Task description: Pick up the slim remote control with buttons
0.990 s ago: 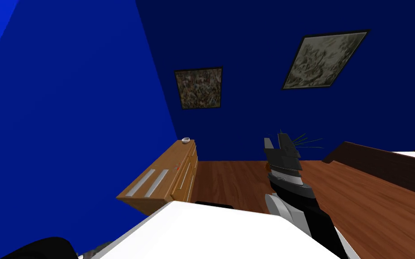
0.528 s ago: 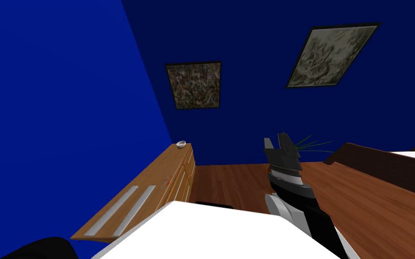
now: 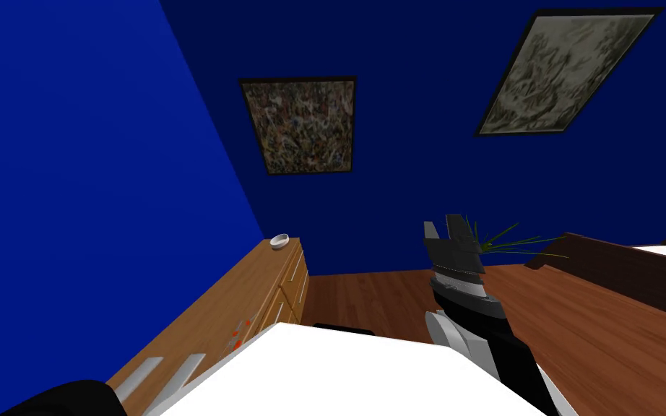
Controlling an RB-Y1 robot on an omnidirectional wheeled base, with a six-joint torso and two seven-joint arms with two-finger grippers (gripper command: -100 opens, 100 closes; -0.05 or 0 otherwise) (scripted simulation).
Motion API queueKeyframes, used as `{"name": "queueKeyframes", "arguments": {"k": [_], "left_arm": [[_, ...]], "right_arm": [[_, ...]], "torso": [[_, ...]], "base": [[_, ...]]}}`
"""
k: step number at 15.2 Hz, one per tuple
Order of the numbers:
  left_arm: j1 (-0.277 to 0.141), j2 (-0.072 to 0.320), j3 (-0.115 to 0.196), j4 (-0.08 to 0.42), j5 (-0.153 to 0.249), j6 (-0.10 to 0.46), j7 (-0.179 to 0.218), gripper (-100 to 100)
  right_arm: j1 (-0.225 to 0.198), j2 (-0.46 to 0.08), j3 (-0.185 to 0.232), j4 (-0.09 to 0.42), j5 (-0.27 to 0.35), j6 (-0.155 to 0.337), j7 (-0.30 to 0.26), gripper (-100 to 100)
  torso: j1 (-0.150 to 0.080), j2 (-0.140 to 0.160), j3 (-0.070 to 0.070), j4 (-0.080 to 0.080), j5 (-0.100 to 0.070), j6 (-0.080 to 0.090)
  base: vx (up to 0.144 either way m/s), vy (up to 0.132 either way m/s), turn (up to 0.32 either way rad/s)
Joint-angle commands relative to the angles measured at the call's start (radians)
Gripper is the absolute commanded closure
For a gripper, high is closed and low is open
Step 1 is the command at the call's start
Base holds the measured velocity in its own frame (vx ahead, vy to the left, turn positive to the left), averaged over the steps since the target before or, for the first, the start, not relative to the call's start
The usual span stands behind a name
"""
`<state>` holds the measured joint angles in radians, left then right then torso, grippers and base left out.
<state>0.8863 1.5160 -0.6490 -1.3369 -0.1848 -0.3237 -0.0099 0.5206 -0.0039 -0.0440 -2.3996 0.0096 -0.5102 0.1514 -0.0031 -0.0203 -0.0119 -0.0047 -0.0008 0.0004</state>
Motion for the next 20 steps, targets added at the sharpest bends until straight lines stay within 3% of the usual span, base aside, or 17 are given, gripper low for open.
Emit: {"name": "queueKeyframes", "arguments": {"k": [1,3,4,5,7,8,10,11,12,16,17,20], "left_arm": [[0.0,-0.006,-0.018,0.019,-0.011,-0.002,0.003,-100],[-0.01,-0.021,-0.038,0.028,-0.023,0.002,0.01,-100],[-0.003,-0.013,-0.025,0.023,-0.015,-0.002,0.004,-100],[-0.049,-0.047,-0.016,0.075,-0.067,-0.05,0.05,-100],[-0.049,-0.047,-0.016,0.106,-0.069,-0.05,0.05,-100],[-0.09,-0.081,-0.004,0.129,-0.11,-0.09,0.09,-100],[-0.094,-0.081,-0.004,0.168,-0.12,-0.098,0.093,-100],[-0.094,-0.081,-0.004,0.187,-0.12,-0.098,0.093,-100],[-0.138,-0.114,0.007,0.214,-0.167,-0.145,0.137,-100],[-0.138,-0.114,0.007,0.268,-0.172,-0.146,0.137,-100],[-0.183,-0.147,0.019,0.308,-0.221,-0.195,0.181,-100],[-0.183,-0.147,0.019,0.349,-0.224,-0.195,0.181,-100]], "right_arm": [[0.0,0.0,0.0,0.0,0.0,0.0,0.0,0],[0.0,0.0,0.0,0.0,0.0,0.0,0.0,0],[0.0,0.0,0.0,0.0,0.0,0.0,0.0,0],[0.0,0.0,0.0,0.0,0.0,0.0,0.0,0],[-0.001,0.0,0.0,0.0,0.0,0.0,0.0,0],[-0.001,0.0,0.0,0.0,0.0,0.0,0.0,0],[-0.001,0.0,0.0,0.0,0.0,0.0,0.0,0],[-0.001,0.0,0.0,0.0,0.0,0.0,0.0,0],[-0.001,0.0,0.0,0.0,0.0,0.0,0.0,0],[-0.001,0.0,0.0,0.0,0.0,0.0,0.0,0],[-0.001,0.0,0.0,0.0,0.0,0.0,0.0,0],[-0.001,0.0,0.0,0.0,0.0,0.0,0.0,0]], "torso": [[0.0,0.0,0.0,0.0,0.0,0.0],[0.002,0.0,0.0,0.0,0.0,0.0],[0.003,0.001,0.0,0.0,0.001,0.0],[0.002,0.005,0.003,0.001,0.001,0.0],[0.0,0.019,0.011,0.004,0.0,0.0],[-0.001,0.024,0.014,0.005,0.0,-0.001],[-0.002,0.031,0.018,0.007,0.0,0.0],[-0.001,0.032,0.019,0.007,0.0,-0.001],[-0.001,0.031,0.018,0.007,0.0,-0.001],[-0.001,0.029,0.017,0.007,0.0,-0.001],[0.0,0.027,0.016,0.006,0.0,-0.001],[-0.001,0.028,0.017,0.007,0.0,-0.001]], "base": [[0.253,0.005,-0.026],[0.275,0.03,-0.031],[0.152,0.012,-0.011],[-0.014,-0.016,-0.197],[-0.087,-0.033,-0.15],[-0.146,-0.041,-0.164],[-0.159,-0.031,-0.139],[-0.095,-0.027,0.0],[-0.112,-0.046,-0.14],[-0.074,-0.029,-0.069],[-0.061,-0.024,-0.146],[-0.08,-0.027,-0.114]]}}
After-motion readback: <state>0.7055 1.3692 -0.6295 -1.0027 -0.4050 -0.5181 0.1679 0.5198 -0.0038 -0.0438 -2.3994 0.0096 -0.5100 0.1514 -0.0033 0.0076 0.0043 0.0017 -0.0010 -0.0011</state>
